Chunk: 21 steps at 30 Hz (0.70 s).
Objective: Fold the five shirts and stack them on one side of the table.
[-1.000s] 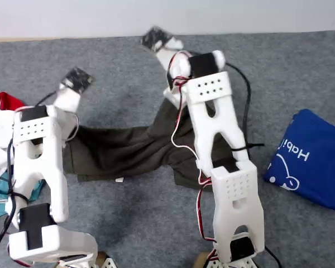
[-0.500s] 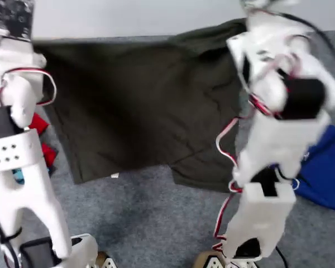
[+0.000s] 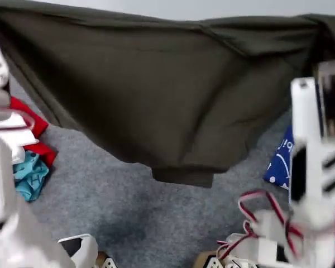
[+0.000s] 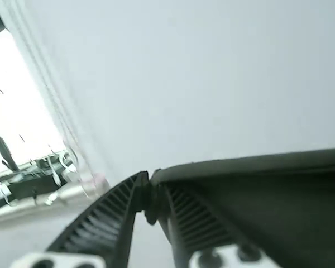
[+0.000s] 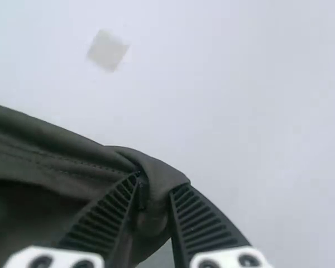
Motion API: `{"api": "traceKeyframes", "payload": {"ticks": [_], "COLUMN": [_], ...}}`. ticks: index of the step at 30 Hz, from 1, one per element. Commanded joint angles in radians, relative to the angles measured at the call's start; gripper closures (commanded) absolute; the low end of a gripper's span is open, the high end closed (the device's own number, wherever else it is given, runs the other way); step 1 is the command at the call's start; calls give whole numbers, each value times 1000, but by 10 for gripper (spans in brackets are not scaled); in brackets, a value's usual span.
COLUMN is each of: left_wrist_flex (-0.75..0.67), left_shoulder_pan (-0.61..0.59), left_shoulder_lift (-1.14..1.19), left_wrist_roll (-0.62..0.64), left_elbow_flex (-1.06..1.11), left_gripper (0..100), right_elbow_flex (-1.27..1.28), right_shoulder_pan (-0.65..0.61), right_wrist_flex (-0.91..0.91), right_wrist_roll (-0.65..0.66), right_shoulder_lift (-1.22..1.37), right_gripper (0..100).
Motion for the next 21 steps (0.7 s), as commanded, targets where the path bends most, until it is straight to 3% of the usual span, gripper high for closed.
{"api": "traceKeyframes", "payload": {"ticks": [1, 12, 17, 21], "left_wrist_flex": [-8, 112, 124, 121], "left_shoulder_pan": [-5, -6, -6, 0], "left_shoulder_lift": [-81, -235, -184, -92], "left_wrist_roll": [6, -129, -133, -137], "left_elbow_flex": [-27, -25, 65, 225], "left_gripper": [994, 994, 994, 994], "right_elbow_flex": [-35, 8, 207, 512], "right_shoulder_pan": [65, 94, 90, 35], "right_wrist_flex": [33, 31, 31, 21], "right_wrist_roll": [49, 210, 203, 203], "right_shoulder_lift": [-90, -229, -226, -226], "right_gripper": [987, 987, 987, 987]}}
